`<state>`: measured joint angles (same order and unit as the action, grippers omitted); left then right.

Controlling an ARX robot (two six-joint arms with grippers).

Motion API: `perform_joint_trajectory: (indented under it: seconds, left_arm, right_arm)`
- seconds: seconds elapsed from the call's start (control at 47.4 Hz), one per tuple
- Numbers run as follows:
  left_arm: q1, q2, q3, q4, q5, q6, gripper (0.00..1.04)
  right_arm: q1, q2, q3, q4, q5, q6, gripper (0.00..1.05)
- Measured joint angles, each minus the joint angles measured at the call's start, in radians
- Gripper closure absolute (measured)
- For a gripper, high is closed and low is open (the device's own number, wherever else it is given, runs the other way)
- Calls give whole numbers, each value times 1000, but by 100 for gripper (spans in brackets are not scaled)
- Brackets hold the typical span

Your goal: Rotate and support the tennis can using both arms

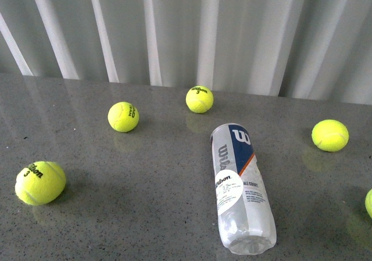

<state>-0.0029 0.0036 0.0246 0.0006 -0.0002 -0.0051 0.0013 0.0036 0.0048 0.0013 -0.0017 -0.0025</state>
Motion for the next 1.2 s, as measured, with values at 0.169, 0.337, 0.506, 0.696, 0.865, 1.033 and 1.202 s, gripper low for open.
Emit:
perform_joint_trajectory:
  seconds: [0.169, 0.337, 0.506, 0.696, 0.865, 1.033, 1.202]
  left_arm:
    - [0, 0, 0, 0, 0, 0, 7]
    - [0, 0, 0, 0, 0, 0, 7]
    - [0, 0, 0, 0, 0, 0, 7]
    - [0, 0, 0, 0, 0, 0, 7]
    - [0, 0, 0, 0, 0, 0, 7]
    - [0, 0, 0, 0, 0, 0, 7]
    - [0, 0, 0, 0, 0, 0, 7]
  right_arm:
    - [0, 0, 0, 0, 0, 0, 7]
    - [0, 0, 0, 0, 0, 0, 7]
    - [0, 0, 0, 0, 0, 0, 7]
    - [0, 0, 0, 0, 0, 0, 7]
    - [0, 0, 0, 0, 0, 0, 7]
    - [0, 0, 0, 0, 0, 0, 7]
    - [0, 0, 0, 0, 0, 0, 7]
